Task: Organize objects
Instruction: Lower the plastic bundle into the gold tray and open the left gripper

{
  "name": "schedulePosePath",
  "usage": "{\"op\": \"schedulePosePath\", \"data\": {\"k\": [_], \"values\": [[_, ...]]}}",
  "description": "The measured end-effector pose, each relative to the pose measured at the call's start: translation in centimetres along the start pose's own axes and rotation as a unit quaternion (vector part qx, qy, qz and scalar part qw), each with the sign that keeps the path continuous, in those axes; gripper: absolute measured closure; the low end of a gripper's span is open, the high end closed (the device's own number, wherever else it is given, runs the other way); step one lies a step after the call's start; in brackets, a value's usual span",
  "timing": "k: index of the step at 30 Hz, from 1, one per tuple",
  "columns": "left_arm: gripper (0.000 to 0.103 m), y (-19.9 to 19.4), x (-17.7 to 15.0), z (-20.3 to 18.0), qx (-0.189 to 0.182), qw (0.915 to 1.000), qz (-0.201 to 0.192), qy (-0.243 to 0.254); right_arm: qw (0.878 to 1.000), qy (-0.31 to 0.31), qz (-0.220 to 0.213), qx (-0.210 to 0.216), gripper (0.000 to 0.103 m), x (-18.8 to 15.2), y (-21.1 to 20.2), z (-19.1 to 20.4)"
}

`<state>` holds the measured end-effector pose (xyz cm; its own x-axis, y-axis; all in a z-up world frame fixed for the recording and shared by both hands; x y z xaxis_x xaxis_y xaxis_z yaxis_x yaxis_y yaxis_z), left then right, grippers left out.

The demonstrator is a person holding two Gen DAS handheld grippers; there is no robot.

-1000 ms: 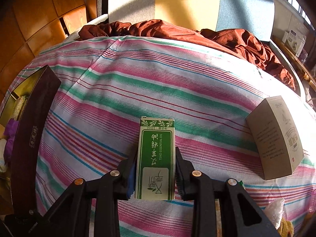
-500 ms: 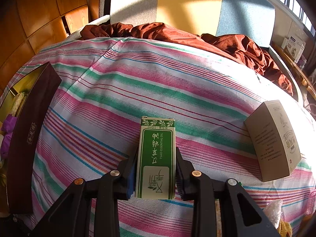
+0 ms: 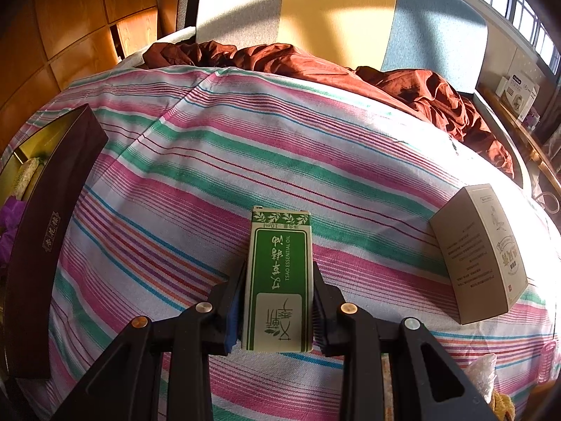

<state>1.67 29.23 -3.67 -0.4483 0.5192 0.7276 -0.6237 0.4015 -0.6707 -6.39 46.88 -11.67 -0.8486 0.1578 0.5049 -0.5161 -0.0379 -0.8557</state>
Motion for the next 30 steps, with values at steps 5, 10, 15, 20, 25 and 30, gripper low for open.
{"op": "schedulePosePath", "data": {"k": [5,10,15,20,25,30], "values": [[0.066,-0.5,-0.1,2.9,0.02,0.9996,-0.002,-0.018,1.0,-0.001,0.0,-0.003,0.071,0.0,0.0,0.1],[0.066,-0.1,-0.2,7.2,0.027,0.9979,0.015,-0.057,1.0,-0.009,0.001,-0.014,0.071,0.0,0.0,0.3],[0.066,1.1,-0.5,15.0,0.025,0.9855,0.051,-0.16,1.0,-0.012,0.002,-0.017,0.071,0.1,0.1,0.5],[0.066,3.4,-1.0,21.6,0.044,0.9709,0.084,-0.22,1.0,-0.017,0.003,-0.021,0.071,0.0,0.1,0.6],[0.066,6.5,-0.9,25.5,0.051,0.9604,0.113,-0.249,0.999,-0.024,0.005,-0.028,0.071,0.1,0.1,0.7],[0.066,8.9,-0.7,26.4,0.057,0.9551,0.129,-0.261,0.999,-0.026,0.004,-0.029,0.071,0.1,0.2,0.7]]}}
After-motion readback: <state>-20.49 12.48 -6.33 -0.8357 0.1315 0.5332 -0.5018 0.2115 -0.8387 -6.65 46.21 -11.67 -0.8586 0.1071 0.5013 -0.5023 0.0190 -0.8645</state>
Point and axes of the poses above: each gripper's, at about its wrist camera, not at the fingertips, and y roughly the way its jaws point, z to its left, x to its top, the point moved 4 cm from there along y, roughly the way its jaws point, and after that the axes turned 10 degrees about x, right-handed, at the moved point
